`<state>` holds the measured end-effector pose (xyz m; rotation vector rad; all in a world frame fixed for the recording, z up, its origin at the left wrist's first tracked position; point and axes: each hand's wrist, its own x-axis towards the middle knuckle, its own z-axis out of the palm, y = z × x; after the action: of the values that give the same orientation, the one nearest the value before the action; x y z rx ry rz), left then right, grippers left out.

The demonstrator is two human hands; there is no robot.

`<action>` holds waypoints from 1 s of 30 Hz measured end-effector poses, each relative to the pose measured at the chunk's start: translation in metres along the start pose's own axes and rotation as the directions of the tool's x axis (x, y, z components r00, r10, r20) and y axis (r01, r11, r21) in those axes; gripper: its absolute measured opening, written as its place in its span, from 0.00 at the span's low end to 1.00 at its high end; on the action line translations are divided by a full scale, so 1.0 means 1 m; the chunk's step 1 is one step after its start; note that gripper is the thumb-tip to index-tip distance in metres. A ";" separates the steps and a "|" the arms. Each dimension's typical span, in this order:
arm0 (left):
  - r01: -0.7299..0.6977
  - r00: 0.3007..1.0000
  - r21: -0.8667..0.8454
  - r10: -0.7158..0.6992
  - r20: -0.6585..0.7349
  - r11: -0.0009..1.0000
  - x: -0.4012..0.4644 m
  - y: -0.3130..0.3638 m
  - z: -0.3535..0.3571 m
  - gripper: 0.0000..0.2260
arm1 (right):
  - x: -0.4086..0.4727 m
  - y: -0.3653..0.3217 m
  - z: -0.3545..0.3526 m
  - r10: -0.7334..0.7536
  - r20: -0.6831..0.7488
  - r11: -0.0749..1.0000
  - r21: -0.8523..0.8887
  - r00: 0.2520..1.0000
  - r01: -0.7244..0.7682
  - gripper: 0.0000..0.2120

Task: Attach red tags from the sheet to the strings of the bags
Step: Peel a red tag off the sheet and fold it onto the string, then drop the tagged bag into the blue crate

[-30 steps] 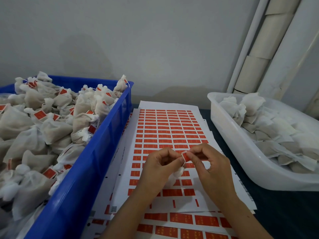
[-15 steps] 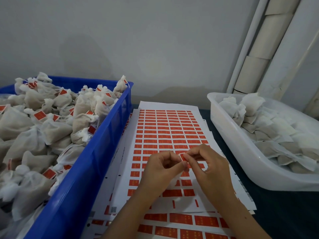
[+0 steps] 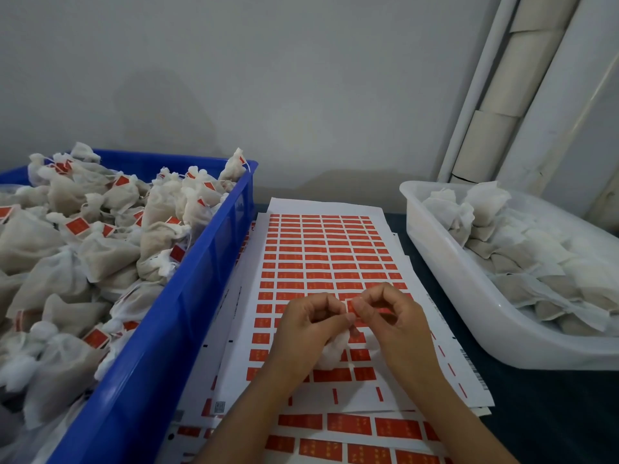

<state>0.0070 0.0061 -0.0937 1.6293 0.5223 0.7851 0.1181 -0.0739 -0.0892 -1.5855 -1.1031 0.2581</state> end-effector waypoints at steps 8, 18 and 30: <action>-0.060 0.997 0.077 0.063 -0.045 0.995 0.000 -0.004 0.004 0.05 | 0.001 0.003 0.005 -0.056 0.017 0.998 0.039 0.998 0.055 0.07; 0.100 0.993 0.103 -0.093 -0.071 0.990 -0.001 -0.005 0.001 0.06 | 0.002 0.015 0.007 -0.020 0.077 0.998 -0.051 0.997 0.024 0.12; 0.175 0.985 0.664 -0.125 -0.122 0.727 -0.031 0.007 -0.015 0.14 | 0.002 0.009 0.002 0.203 -0.002 0.956 0.217 0.979 -0.197 0.13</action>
<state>-0.0255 -0.0078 -0.0920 2.1942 1.0719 0.5502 0.1225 -0.0702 -0.0974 -1.5003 -0.8644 0.4772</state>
